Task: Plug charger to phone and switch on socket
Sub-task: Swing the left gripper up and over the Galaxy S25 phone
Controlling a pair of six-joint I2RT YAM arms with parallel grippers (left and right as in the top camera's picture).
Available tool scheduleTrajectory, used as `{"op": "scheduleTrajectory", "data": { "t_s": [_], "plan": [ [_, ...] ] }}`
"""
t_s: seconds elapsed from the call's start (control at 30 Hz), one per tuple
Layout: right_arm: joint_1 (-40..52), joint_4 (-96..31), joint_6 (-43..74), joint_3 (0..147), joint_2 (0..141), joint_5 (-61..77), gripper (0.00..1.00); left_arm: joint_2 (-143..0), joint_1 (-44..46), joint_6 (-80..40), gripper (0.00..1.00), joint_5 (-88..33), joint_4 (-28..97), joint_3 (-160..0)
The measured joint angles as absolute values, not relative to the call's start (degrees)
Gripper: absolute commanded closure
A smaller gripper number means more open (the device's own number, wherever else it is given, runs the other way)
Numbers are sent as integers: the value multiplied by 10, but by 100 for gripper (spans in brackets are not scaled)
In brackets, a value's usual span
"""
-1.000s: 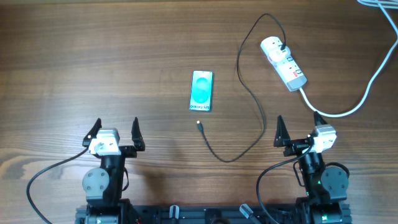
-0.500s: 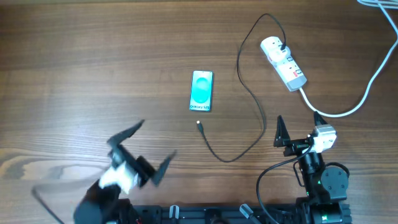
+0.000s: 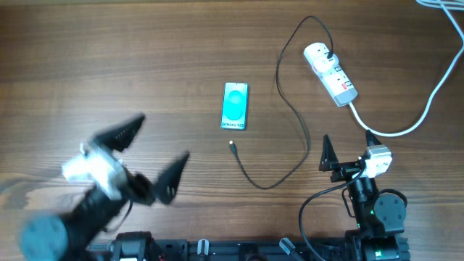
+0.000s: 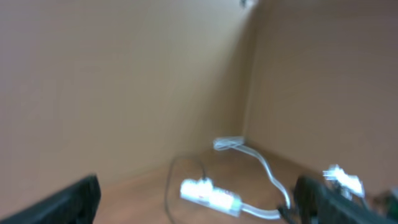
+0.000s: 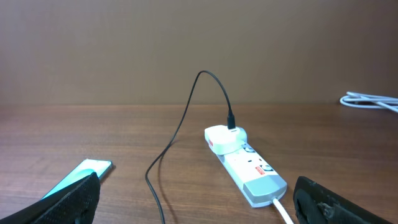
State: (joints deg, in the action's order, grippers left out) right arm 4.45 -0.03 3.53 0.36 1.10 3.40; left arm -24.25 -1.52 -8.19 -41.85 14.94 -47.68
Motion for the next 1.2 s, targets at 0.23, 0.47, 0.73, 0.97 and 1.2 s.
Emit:
{"op": "scheduleTrajectory", "data": {
  "t_s": [0.23, 0.47, 0.73, 0.97, 1.2],
  "plan": [
    [44, 0, 35, 4, 11, 34, 0, -514, -15, -44, 0, -552, 261, -734],
    [44, 0, 35, 4, 11, 34, 0, -667, 15, -157, 0, -612, 232, -819],
    [44, 0, 35, 4, 11, 34, 0, -848, 190, -146, 0, -274, 549, -1040],
    [44, 0, 35, 4, 11, 34, 0, -1062, 251, -145, 0, -76, 769, -1249],
    [44, 0, 35, 4, 11, 34, 0, -1160, 271, -145, 0, -65, 772, -1256]
  ]
}}
